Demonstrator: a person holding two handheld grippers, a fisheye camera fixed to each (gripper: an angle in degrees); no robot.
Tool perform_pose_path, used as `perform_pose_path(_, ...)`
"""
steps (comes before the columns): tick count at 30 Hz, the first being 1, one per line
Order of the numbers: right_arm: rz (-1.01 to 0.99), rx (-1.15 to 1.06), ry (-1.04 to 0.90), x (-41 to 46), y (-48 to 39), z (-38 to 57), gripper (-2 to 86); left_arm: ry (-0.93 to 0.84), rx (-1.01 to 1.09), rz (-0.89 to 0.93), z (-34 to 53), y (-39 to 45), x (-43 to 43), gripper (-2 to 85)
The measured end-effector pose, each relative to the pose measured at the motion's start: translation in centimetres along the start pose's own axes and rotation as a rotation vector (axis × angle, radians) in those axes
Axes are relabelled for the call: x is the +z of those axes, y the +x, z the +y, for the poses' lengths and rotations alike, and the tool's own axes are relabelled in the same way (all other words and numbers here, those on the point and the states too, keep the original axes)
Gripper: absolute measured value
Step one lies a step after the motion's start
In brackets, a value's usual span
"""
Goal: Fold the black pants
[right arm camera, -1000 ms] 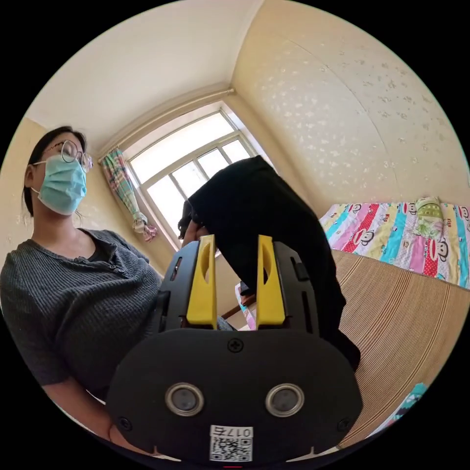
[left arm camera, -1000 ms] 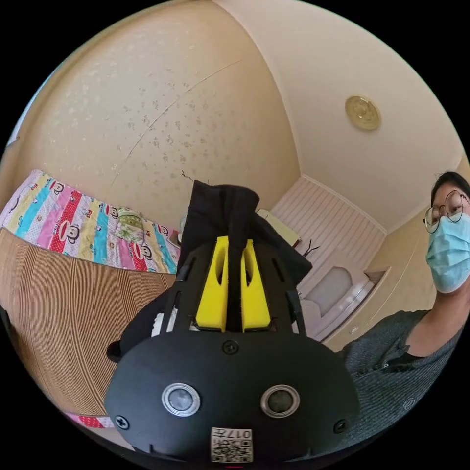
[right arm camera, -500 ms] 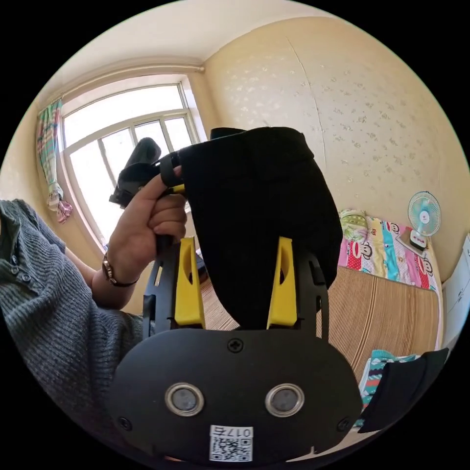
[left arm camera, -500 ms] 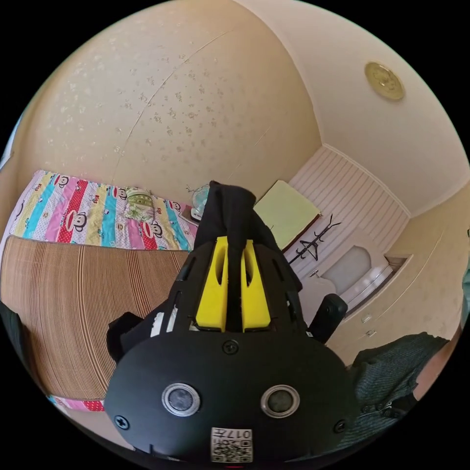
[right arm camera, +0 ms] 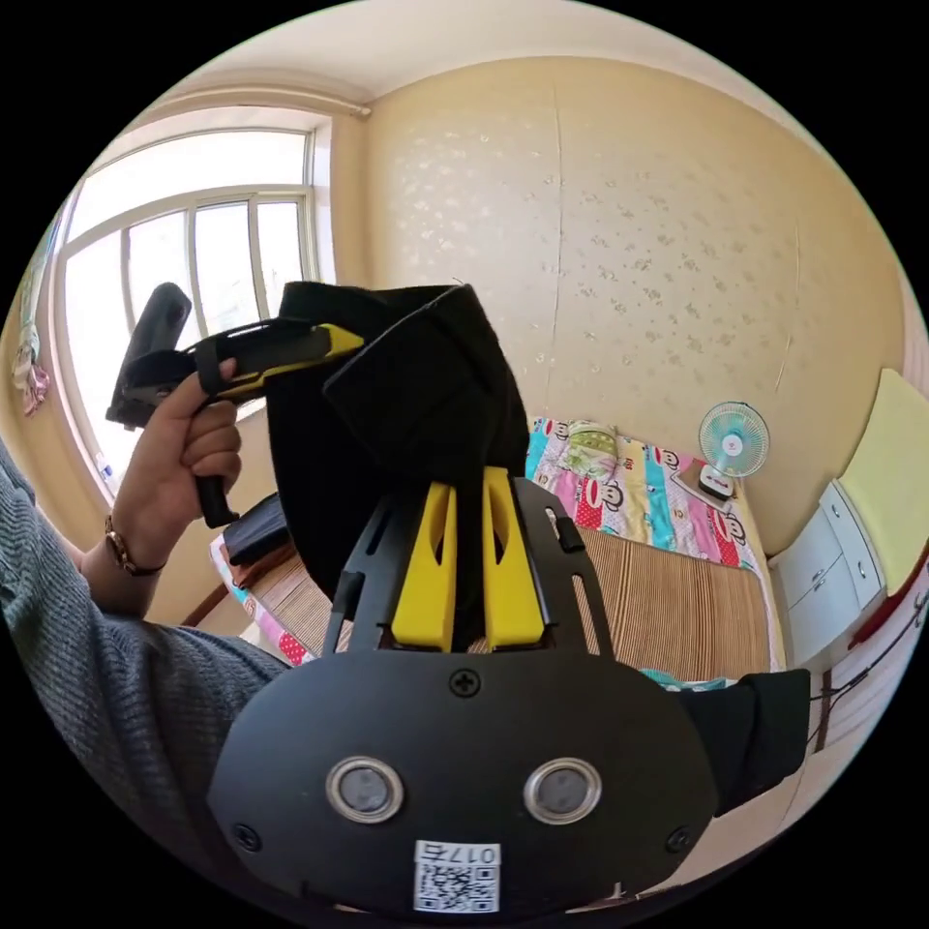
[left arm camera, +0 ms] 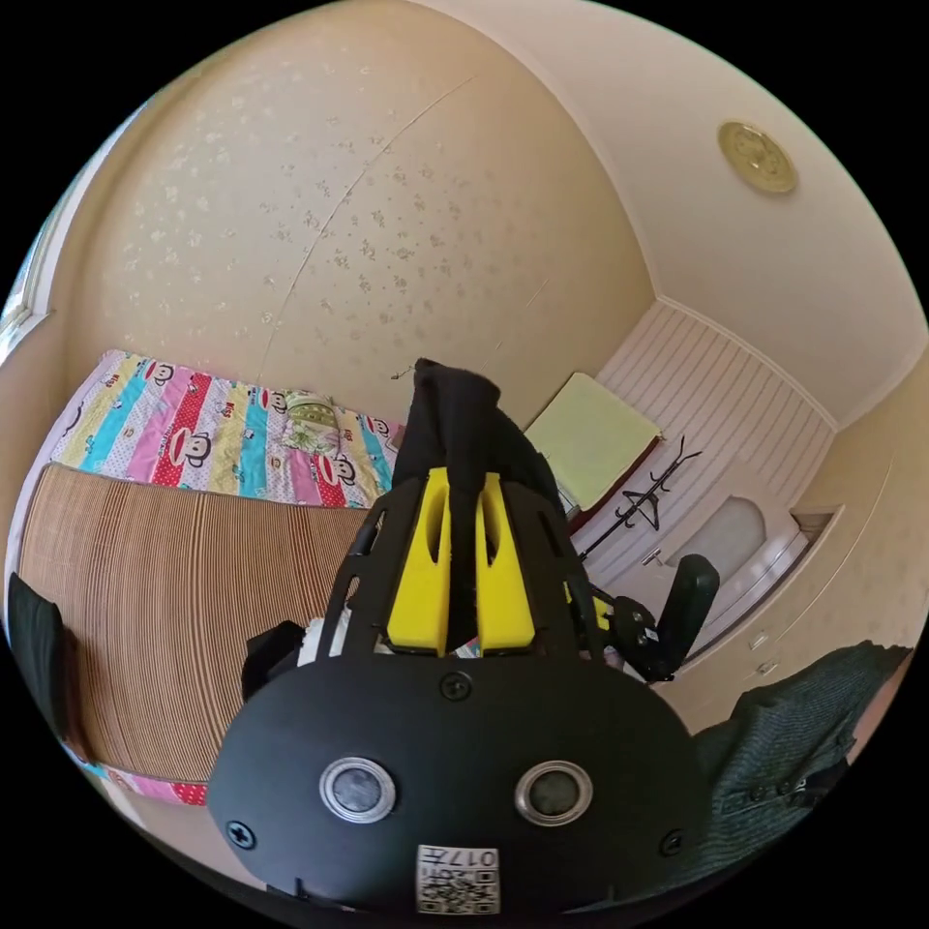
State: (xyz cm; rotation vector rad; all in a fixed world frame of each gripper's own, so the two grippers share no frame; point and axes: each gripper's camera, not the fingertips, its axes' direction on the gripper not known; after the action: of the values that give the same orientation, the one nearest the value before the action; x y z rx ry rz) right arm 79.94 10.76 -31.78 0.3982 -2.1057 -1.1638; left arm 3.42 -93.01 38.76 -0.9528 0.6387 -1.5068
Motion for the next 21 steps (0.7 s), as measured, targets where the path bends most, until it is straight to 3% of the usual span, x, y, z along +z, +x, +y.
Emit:
perform_pose_path(5,-0.333,0.037,0.178,-6.4,6.6,-2.7,3.4,0.087,0.091,0.008,-1.8,-1.4,-7.7,3.6)
perform_pose_path(9,-0.561,-0.056,0.390,-14.9,8.6,-6.9,2.8,0.289,0.196,0.048,-4.8,-0.1,-16.9,3.6)
perform_pose_path(13,-0.649,-0.202,0.473,-22.4,7.7,-11.6,2.4,0.505,0.439,0.058,-7.4,5.4,-25.8,3.7)
perform_pose_path(21,-0.776,-0.285,0.455,-33.8,8.4,-22.1,1.8,0.707,0.525,0.077,-12.8,9.7,-35.5,3.9)
